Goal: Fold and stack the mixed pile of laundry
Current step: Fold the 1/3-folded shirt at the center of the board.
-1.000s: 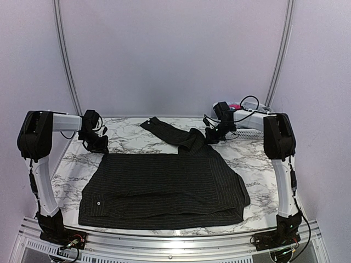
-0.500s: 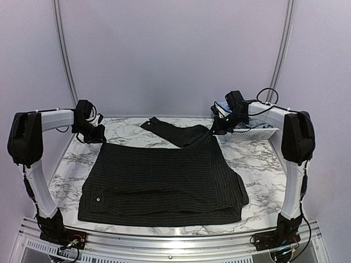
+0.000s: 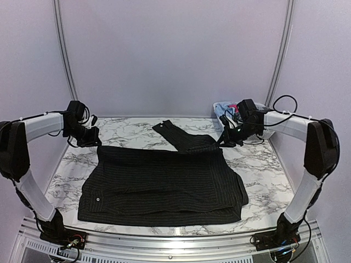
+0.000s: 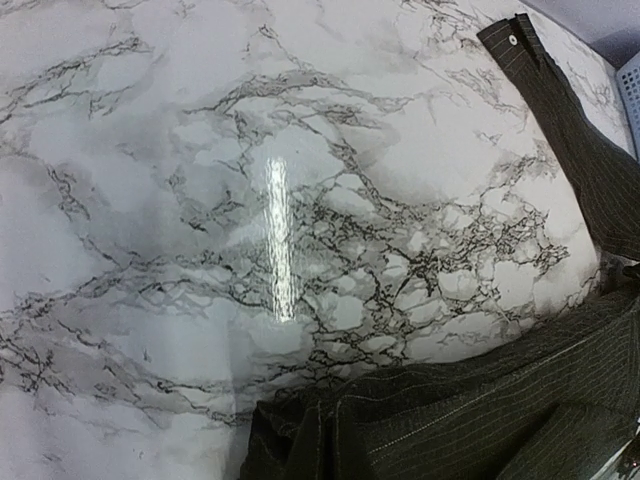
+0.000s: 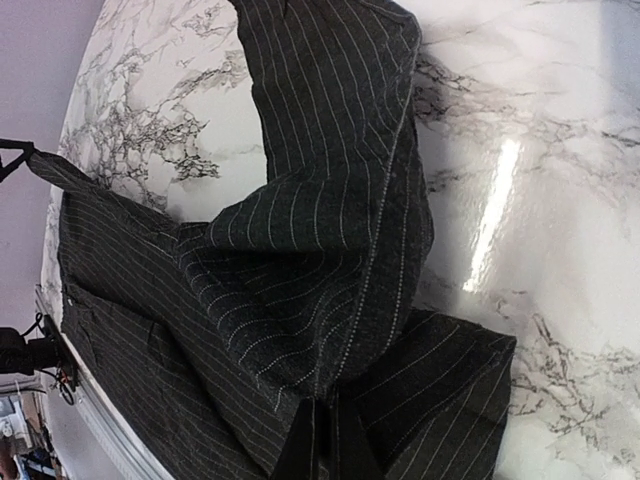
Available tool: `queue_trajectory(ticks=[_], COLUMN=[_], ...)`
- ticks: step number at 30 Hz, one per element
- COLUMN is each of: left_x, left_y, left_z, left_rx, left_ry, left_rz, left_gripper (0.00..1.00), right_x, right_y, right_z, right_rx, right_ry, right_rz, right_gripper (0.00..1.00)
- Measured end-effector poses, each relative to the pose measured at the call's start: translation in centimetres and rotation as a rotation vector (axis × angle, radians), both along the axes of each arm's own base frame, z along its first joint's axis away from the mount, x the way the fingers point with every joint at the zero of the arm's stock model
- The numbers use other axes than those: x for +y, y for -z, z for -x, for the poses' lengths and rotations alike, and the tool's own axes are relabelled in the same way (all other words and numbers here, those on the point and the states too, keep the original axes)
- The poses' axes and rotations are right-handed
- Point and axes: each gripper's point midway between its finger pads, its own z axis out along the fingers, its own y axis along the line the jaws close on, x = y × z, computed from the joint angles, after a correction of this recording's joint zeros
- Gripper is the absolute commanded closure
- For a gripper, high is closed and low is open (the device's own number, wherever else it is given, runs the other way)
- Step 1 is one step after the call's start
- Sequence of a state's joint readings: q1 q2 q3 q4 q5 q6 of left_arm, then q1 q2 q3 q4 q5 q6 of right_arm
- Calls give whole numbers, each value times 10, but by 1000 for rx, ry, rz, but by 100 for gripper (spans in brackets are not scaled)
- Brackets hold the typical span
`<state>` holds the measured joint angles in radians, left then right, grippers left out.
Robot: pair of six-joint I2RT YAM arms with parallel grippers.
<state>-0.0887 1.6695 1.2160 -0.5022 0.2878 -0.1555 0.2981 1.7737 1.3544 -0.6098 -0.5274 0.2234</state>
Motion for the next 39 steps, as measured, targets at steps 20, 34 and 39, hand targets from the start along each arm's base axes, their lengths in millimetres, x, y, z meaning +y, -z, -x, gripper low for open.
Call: queue_trajectory(ticks=[20, 34, 39], left_x=[7, 14, 15], left_y=[19, 18, -6], left_z=[84, 116, 74], left_rx=[219, 304, 218], left_ry=[-48, -148, -187], left_rz=[-6, -8, -1], left_gripper=[96, 46, 50], right_x=[-1, -6, -7], right_y=[24, 90, 108], right_z=[96, 145, 147], right_rx=[138, 309, 339], right_ry=[-23, -55, -59], right_rz=[-44, 7, 22], right_gripper=[100, 100, 100])
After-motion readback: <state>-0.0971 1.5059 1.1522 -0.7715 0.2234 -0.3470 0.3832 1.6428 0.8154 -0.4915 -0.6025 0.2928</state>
